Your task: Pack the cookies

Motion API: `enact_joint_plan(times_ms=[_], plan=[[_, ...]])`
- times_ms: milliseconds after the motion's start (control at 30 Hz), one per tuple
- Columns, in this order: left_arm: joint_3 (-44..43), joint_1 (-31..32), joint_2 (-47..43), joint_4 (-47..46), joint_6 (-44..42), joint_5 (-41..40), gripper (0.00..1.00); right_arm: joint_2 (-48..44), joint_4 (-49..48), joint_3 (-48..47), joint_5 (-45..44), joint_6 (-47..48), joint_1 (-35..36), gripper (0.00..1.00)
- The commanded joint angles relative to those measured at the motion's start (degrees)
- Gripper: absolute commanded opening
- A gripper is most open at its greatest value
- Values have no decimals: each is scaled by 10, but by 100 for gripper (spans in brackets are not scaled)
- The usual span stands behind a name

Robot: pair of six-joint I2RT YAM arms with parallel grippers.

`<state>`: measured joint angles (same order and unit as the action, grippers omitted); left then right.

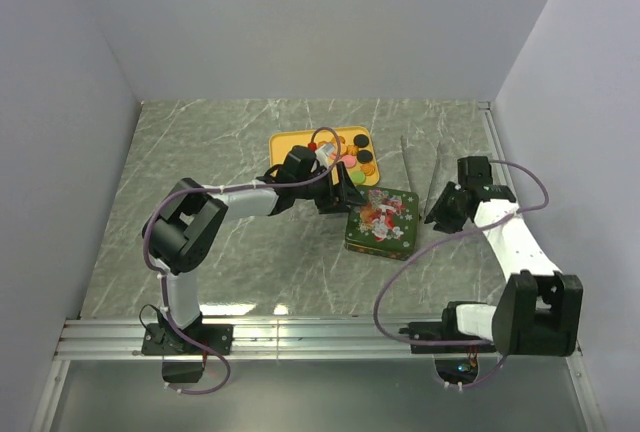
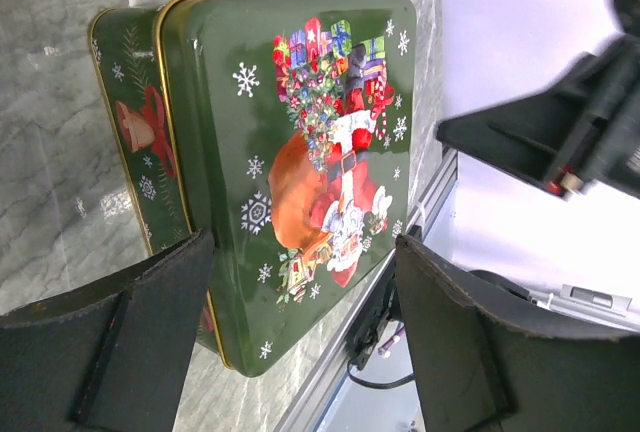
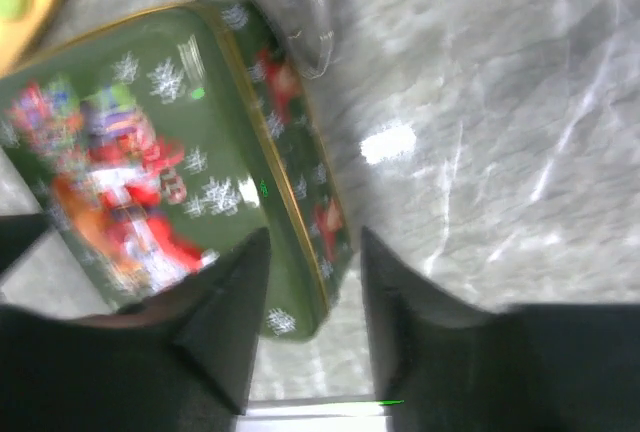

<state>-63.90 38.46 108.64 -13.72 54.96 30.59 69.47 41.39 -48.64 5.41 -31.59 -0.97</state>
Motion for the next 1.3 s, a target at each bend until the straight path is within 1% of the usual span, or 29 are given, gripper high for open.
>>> enact_joint_plan(times_ms=[0,33,100,133,233,333,433,533,667,900,1267], plan=[[-30,5,3,18,-20,11,78,30,-31,22,34,-4,-49,35],[-32,4,0,24,-24,11,78,34,-44,31,53,-10,-60,29],[-34,5,-4,33,-29,8,78,41,-72,51,98,-20,-82,23],[-34,5,-9,44,-33,8,78,43,-78,58,107,-28,-97,15],[-34,4,-17,57,-41,3,78,55,-92,65,122,-32,-109,6],[-32,5,-26,72,-47,0,78,79,-111,75,145,-38,-111,2],[-32,5,-32,87,-51,-3,78,100,-147,87,183,-53,-111,0],[-37,5,-33,106,-57,-10,78,123,-177,104,209,-63,-111,0],[-35,5,-34,116,-59,-15,77,161,-189,101,217,-57,-111,0],[-35,4,-31,112,-55,-19,77,194,-199,88,231,-51,-103,0],[-17,4,-44,120,-55,-33,77,235,-206,48,232,-68,-36,0]])
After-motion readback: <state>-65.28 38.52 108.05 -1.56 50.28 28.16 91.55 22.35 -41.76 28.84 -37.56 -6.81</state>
